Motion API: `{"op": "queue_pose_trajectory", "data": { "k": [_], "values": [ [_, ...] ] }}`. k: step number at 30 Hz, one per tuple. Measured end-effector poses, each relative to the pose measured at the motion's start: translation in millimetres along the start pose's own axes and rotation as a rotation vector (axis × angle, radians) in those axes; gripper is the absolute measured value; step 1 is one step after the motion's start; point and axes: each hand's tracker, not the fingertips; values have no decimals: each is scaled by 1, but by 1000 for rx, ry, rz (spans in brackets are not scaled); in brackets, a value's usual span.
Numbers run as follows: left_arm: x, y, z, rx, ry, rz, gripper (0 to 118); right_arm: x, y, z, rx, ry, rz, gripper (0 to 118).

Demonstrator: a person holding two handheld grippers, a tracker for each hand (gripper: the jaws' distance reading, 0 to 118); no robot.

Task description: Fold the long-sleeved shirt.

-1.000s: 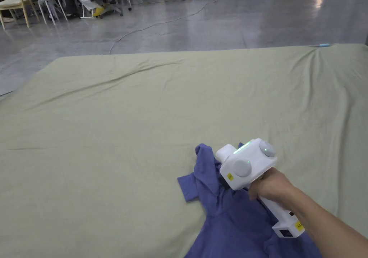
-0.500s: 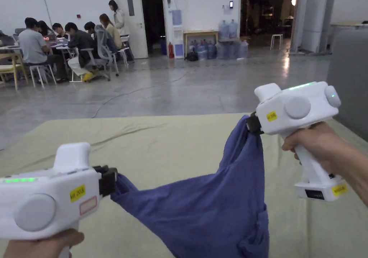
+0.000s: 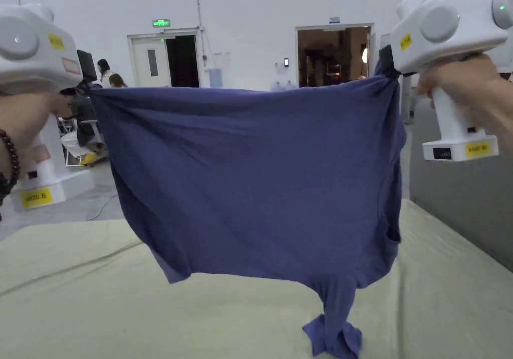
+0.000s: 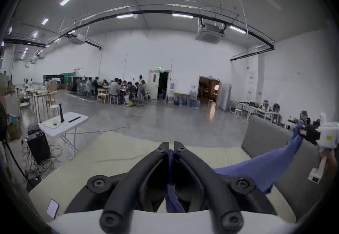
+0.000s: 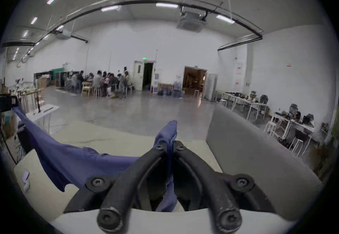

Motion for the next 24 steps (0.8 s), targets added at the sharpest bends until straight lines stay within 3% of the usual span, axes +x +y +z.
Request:
{"op": "queue_pose_trajectory", "data": {
  "k": [9, 17, 24],
  "values": [
    [10, -10, -35, -11, 3, -18, 0, 1, -1, -17, -6, -9, -20, 0],
    [-27, -137, -81, -230, -7, 69, 0, -11, -130, -69, -187, 38, -88, 0],
    [-51, -228, -72, -351, -5, 112, 0, -26, -210, -69, -272, 79, -97, 0]
  ]
}}
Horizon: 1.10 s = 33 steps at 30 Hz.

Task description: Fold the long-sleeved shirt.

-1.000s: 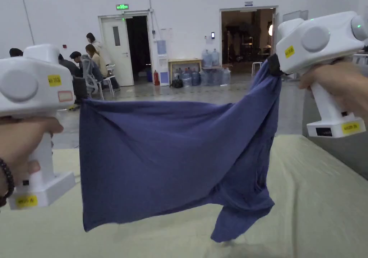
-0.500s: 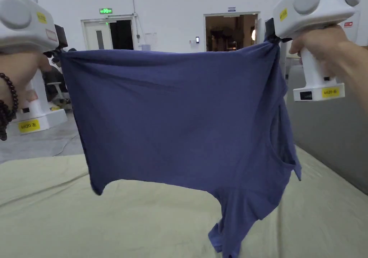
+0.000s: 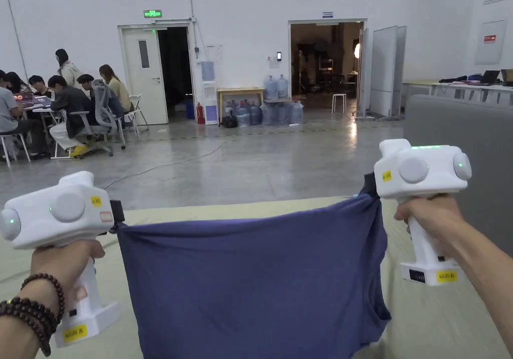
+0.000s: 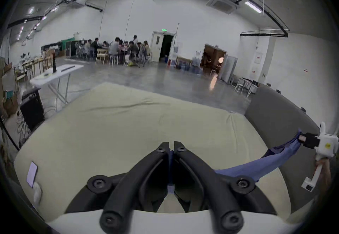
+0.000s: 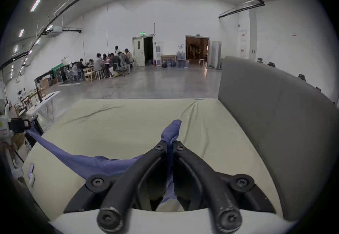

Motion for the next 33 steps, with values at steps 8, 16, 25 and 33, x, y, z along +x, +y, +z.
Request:
{"op": "queue_pose_trajectory", "data": {
  "k": [8, 16, 25, 33],
  "values": [
    [-24, -31, 76, 32, -46, -21, 0, -9, -34, 77, 43, 73, 63, 0],
    [-54, -135, 177, -76, -77, -75, 0, -3, -152, 177, -84, 174, 142, 1],
    [-83, -326, 213, -499, -32, -149, 0, 12, -355, 197, -562, 279, 254, 0],
    [-78, -387, 211, -737, -4, -358, 0, 10, -402, 201, -790, 329, 407, 0]
  ]
}}
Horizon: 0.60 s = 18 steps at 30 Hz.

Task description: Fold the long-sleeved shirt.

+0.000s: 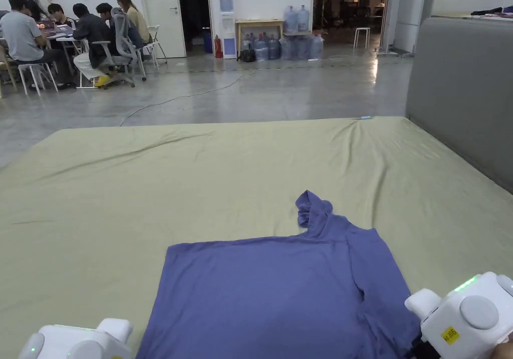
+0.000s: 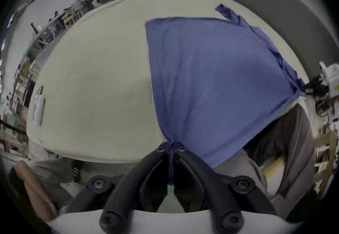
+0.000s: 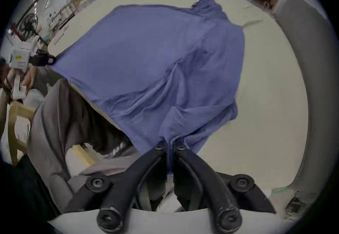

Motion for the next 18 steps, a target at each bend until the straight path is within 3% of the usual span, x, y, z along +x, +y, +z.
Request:
{"op": "queue_pose_trajectory", "data": {
  "k": [3, 5, 6, 8, 11, 12, 16, 17, 18],
  "values": [
    [-4, 4, -6, -27, -12, -3, 0, 4, 5, -2, -10, -14, 2, 3],
    [-7, 7, -3, -10, -34, 36, 0, 5, 5, 1, 5, -24, -24, 17],
    [-11, 7, 1, 17, -58, 70, 8, 6, 5, 5, 21, -36, -33, 39],
    [-17, 10, 14, 102, -129, 88, 47, 5, 3, 16, 40, -43, -31, 77],
    [-19, 19, 32, 183, -89, 97, 71, 9, 4, 31, 98, -86, -33, 88],
    [-20, 24, 36, 190, -83, 89, 91, 9, 7, 37, 123, -93, -42, 90],
    [-9, 46, 55, 235, -81, 86, 94, 17, 26, 61, 242, -70, -151, 88],
    [-6, 53, 57, 251, -74, 101, 93, 17, 33, 66, 287, -54, -174, 79],
    [-1, 59, 61, 277, -66, 101, 77, 17, 40, 71, 322, -64, -182, 39]
  ]
}}
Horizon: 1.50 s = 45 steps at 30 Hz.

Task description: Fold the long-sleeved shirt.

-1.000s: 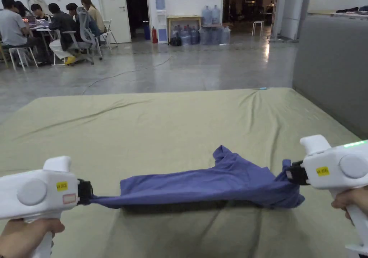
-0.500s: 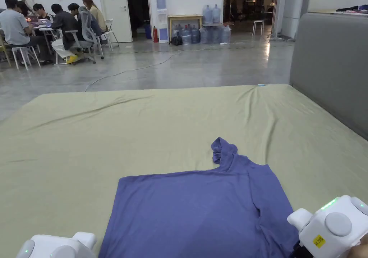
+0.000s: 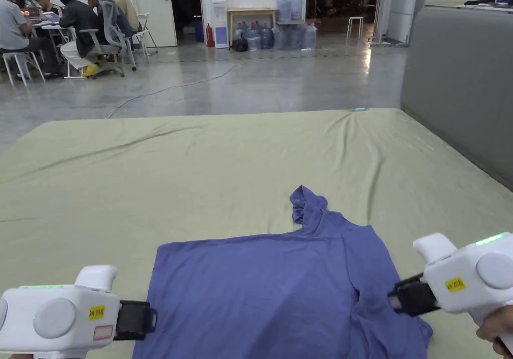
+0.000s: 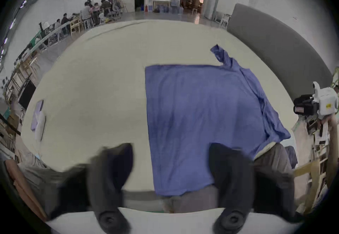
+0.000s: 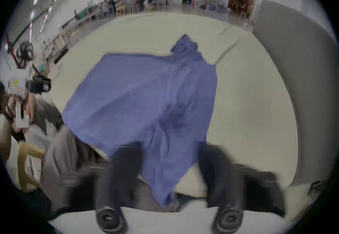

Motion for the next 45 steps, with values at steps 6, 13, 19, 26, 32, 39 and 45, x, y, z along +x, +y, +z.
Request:
{"op": "queue_pose_trajectory", "data": {
  "k": [6, 13, 19, 26, 32, 39, 45],
  "values": [
    [15, 40, -32, 64, -7, -29, 0, -3, 60, -35, 37, -14, -12, 0],
    [19, 109, -107, 54, -41, -19, 0, 20, 186, -130, 26, -75, 46, 0],
    [15, 151, -171, 77, -48, 27, 0, 39, 300, -246, 14, -65, -30, 54],
    [2, 141, -202, 84, -115, 133, 0, 51, 360, -355, -93, -114, -54, 69],
    [3, 126, -207, 47, -92, 129, 0, 61, 358, -411, -185, -108, -92, 32],
    [2, 119, -210, 14, -69, 111, 0, 52, 343, -334, -35, -71, -27, 4],
    [26, 112, -179, 47, -109, 66, 0, 39, 290, -191, 122, -53, 30, 4]
  ]
}}
